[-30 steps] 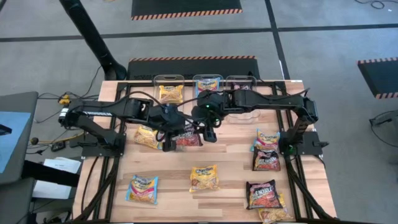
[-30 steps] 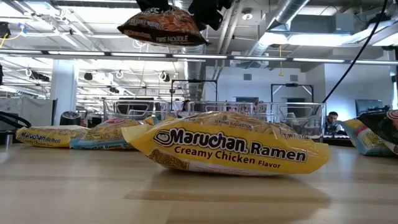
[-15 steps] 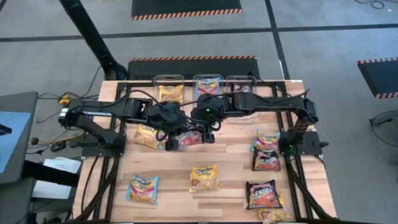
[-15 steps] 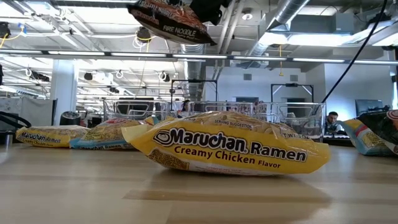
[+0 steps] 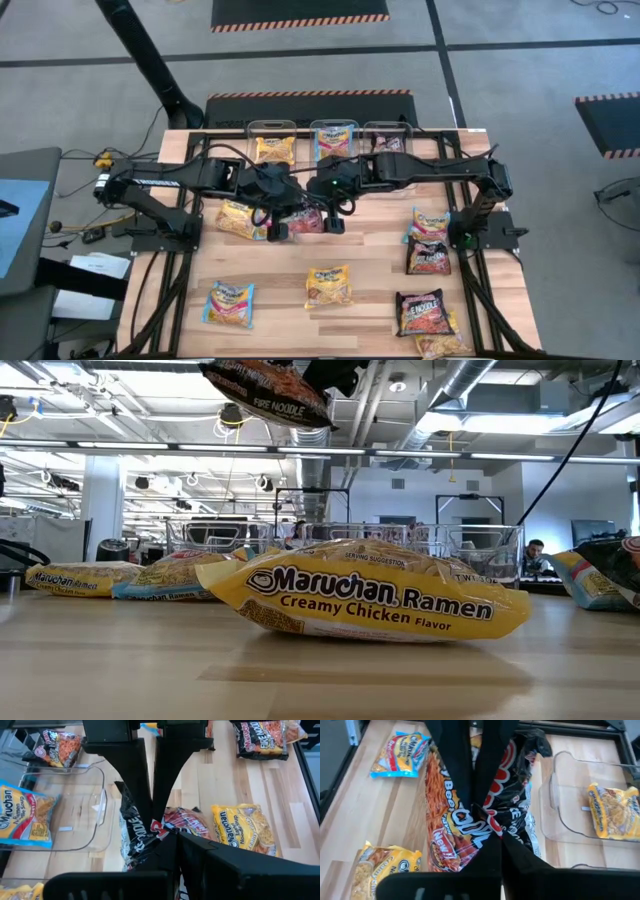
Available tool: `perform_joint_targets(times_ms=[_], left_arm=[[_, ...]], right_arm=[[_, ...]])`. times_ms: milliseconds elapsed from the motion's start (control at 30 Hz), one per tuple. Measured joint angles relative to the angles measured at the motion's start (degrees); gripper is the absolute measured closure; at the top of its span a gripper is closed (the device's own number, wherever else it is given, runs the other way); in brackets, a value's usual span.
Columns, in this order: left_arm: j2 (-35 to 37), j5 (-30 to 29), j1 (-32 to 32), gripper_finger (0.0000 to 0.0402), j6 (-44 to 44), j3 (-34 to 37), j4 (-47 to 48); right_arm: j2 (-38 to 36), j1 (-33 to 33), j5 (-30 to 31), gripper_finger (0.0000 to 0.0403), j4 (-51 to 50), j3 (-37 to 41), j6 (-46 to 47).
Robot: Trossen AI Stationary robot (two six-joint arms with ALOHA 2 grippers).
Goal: Sort Maruchan noodles
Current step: Put the black noodle pack into the right transparent bin
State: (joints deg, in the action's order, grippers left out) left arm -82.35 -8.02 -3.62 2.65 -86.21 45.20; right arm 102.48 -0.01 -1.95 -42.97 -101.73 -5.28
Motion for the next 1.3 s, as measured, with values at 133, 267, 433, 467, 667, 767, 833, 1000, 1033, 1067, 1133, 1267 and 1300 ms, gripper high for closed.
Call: perform_joint_targets(times_ms=[133,267,433,467,667,767,833,1000,1033,1067,1133,1267,1300], left_arm=[[0.0,-0.02,0.02,0.0401,1.33,0.02,0.06],[0.02,0.4,0.1,0.0401,3.16,0.02,0.15],[0.02,7.48,1.77,0.0391,5.55,0.02,0.17],[0.02,8.75,2.13,0.0386,5.21,0.02,0.12],[0.02,13.33,3.13,0.0336,3.7,0.07,-1.98],[0.0,12.32,3.09,0.0312,3.53,-0.75,-1.5],[0.03,10.26,3.06,0.0302,2.36,-2.24,0.25],[0.07,5.0,3.08,0.0297,-0.57,-6.97,6.16],[0.12,4.47,3.08,0.0298,-0.85,-7.84,6.83],[0.13,4.18,3.08,0.0299,-0.97,-8.6,7.81],[0.09,3.94,3.06,0.0302,-0.93,-10.28,10.45],[0.98,3.61,3.08,0.0308,-1.56,-12.12,12.49],[1.37,3.57,3.08,0.0309,-1.57,-12.13,13.13]], right_arm=[[0.0,0.09,0.85,0.0398,0.08,0.0,1.57],[0.0,0.35,0.85,0.0398,-0.02,0.0,2.69],[0.0,0.87,0.93,0.0399,-0.49,0.0,3.57],[0.0,0.88,1.03,0.0399,-0.49,0.0,3.83],[0.0,1.16,2.09,0.0399,-0.96,-0.07,5.15],[-0.02,1.16,2.26,0.0399,-2.2,-0.09,5.97],[-0.02,1.23,2.4,0.0399,-2.82,-0.09,6.51],[-0.02,1.43,2.82,0.0399,-3.49,-0.09,7.91],[-0.02,1.5,3.15,0.0399,-3.5,-0.09,8.35],[-0.02,1.53,3.63,0.0399,-3.5,-0.09,8.59],[-0.02,1.53,4.39,0.0399,-3.98,-0.09,8.73],[-0.02,1.5,7.37,0.0399,-6.49,-0.09,8.51],[-0.02,1.48,8.29,0.0399,-7.1,-0.07,8.49]])
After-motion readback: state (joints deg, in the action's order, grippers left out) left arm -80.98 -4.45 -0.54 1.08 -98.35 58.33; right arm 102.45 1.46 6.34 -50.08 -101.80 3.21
